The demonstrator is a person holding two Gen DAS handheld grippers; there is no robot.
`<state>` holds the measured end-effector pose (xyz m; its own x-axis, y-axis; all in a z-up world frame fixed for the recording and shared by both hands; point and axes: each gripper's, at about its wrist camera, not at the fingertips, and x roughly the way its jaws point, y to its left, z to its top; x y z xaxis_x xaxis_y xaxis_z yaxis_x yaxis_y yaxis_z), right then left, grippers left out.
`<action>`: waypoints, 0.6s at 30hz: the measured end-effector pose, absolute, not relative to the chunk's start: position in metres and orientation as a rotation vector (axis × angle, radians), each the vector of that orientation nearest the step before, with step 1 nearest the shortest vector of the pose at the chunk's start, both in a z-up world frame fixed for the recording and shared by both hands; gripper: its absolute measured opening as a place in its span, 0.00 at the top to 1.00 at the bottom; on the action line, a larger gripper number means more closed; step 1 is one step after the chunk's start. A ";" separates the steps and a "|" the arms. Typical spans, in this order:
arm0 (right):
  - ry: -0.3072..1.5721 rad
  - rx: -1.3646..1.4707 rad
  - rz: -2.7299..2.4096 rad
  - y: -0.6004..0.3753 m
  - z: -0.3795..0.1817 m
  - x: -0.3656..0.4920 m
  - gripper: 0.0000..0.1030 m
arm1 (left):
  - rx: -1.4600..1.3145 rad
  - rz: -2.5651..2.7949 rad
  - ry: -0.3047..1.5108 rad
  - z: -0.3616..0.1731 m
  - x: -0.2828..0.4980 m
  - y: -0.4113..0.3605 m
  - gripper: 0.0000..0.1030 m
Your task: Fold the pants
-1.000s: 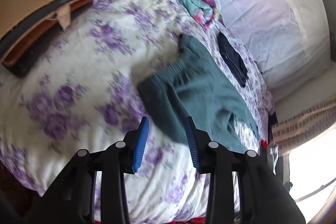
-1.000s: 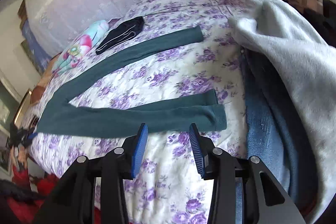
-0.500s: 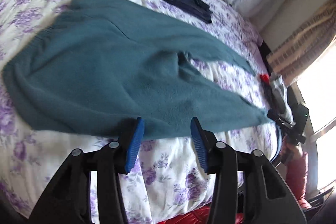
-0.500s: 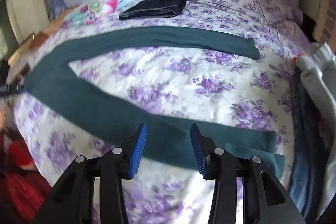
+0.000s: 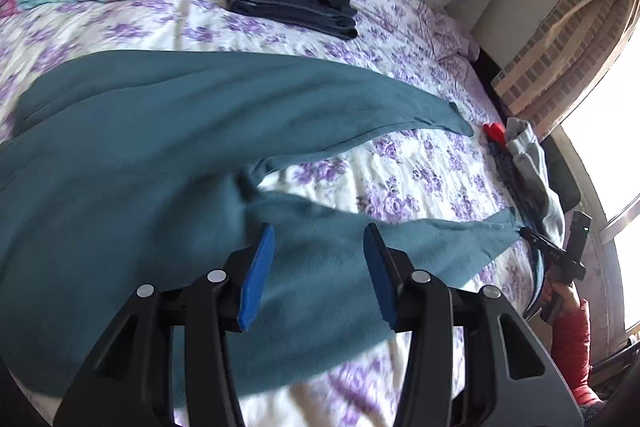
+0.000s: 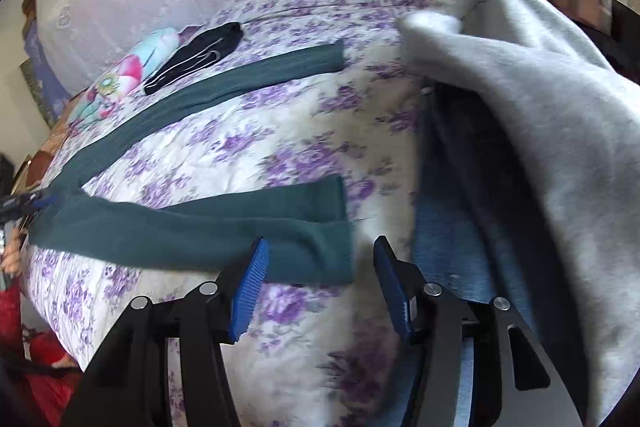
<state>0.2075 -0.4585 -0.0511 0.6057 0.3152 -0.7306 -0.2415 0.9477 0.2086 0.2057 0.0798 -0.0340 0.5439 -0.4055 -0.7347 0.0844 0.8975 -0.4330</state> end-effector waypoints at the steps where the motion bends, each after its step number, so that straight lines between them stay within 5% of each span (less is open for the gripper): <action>1: 0.848 0.083 0.333 -0.454 -0.050 0.205 0.68 | -0.359 -0.298 0.974 -0.038 0.214 0.076 0.56; 4: 0.808 0.043 0.326 -0.452 -0.040 0.195 0.92 | -0.318 -0.267 1.031 -0.054 0.239 0.063 0.56; 15: 0.673 0.114 0.292 -0.483 0.008 0.145 0.97 | -0.441 -0.270 1.012 -0.071 0.252 0.080 0.56; 18: 0.711 0.064 0.285 -0.481 0.005 0.153 0.91 | -0.449 -0.269 1.011 -0.073 0.255 0.081 0.56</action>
<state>0.1531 -0.4814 0.0054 0.7205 0.2796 -0.6346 -0.2361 0.9593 0.1547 0.2551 0.0811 -0.0726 0.5090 -0.4181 -0.7524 0.0108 0.8771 -0.4801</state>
